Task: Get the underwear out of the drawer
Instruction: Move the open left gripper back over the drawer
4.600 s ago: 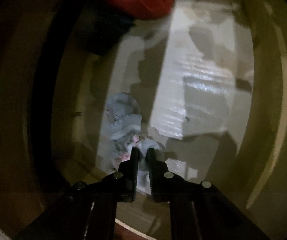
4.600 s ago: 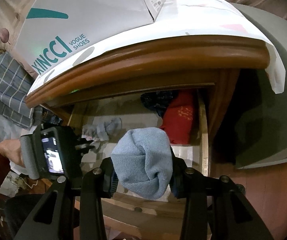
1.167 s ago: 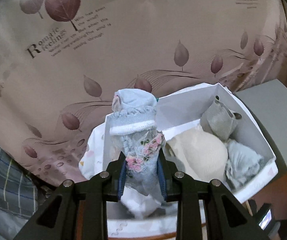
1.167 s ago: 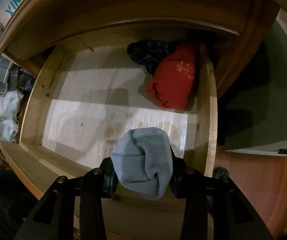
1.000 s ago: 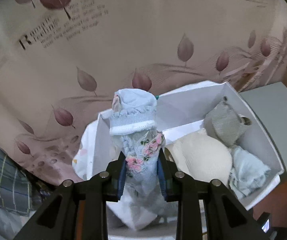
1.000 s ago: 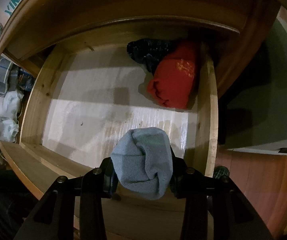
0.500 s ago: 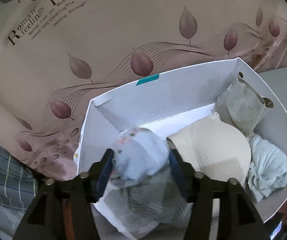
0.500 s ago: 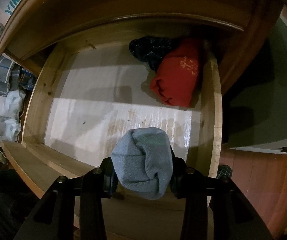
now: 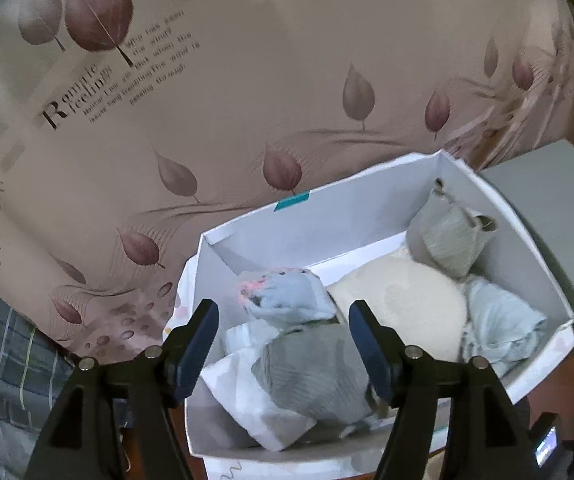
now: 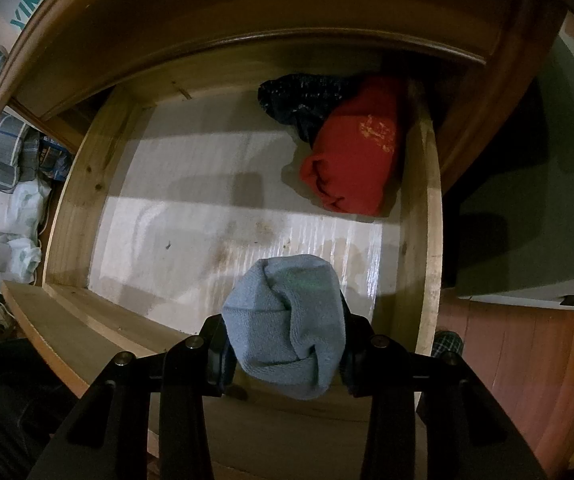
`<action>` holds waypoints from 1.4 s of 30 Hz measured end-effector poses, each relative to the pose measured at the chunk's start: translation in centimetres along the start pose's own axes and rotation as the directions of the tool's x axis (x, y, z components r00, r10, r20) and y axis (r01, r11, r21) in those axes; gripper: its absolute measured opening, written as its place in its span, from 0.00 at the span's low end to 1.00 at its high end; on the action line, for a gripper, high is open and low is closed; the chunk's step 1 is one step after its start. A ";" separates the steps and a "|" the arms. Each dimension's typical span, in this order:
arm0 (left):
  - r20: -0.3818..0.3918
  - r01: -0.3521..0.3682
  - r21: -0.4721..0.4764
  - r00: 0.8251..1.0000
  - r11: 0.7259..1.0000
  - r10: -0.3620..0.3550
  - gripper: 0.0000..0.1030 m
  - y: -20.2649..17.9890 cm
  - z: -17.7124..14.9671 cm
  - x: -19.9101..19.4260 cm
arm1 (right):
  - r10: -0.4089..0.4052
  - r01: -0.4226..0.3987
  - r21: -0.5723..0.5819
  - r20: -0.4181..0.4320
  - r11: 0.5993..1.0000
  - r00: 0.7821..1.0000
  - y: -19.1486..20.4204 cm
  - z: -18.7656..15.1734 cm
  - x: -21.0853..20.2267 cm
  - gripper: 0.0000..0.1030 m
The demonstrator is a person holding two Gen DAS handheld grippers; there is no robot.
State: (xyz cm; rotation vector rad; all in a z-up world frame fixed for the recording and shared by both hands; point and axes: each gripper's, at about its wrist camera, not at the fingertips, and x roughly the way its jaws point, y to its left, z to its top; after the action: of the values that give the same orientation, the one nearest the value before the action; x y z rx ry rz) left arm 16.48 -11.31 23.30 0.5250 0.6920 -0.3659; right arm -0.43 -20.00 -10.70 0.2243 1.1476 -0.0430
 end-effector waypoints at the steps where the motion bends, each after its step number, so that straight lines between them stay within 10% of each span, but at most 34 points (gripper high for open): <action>1: 0.007 0.004 0.000 1.000 1.000 -0.004 0.68 0.0 0.0 -0.4 | -0.001 0.001 0.000 0.000 1.000 1.000 0.0 0.0 0.0 0.37; 11: 0.048 0.076 -0.067 0.996 0.995 -0.073 0.69 1.8 -2.8 -4.2 | 0.004 -0.004 0.005 0.008 1.000 1.000 -0.1 0.2 0.0 0.37; 21: 0.065 -0.096 -0.139 0.992 0.986 0.106 0.69 2.2 -13.3 -6.8 | 0.026 -0.030 0.050 0.078 0.998 0.997 -0.3 0.6 -1.2 0.37; 31: -0.102 -0.063 -0.255 0.994 0.965 0.038 0.69 -1.5 -24.1 -0.1 | 0.044 -0.041 -0.019 0.212 0.999 0.976 0.5 0.5 -4.4 0.37; 42: -0.183 -0.083 -0.265 0.982 0.960 0.035 0.69 -1.9 -26.8 3.1 | 0.048 -0.025 -0.094 0.257 0.995 0.965 2.5 2.0 -12.0 0.37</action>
State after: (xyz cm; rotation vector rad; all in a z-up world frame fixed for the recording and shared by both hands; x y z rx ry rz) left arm 4.21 1.91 3.09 0.3171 0.8817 -0.1639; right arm -3.24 -18.95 1.37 0.1540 0.8825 0.0123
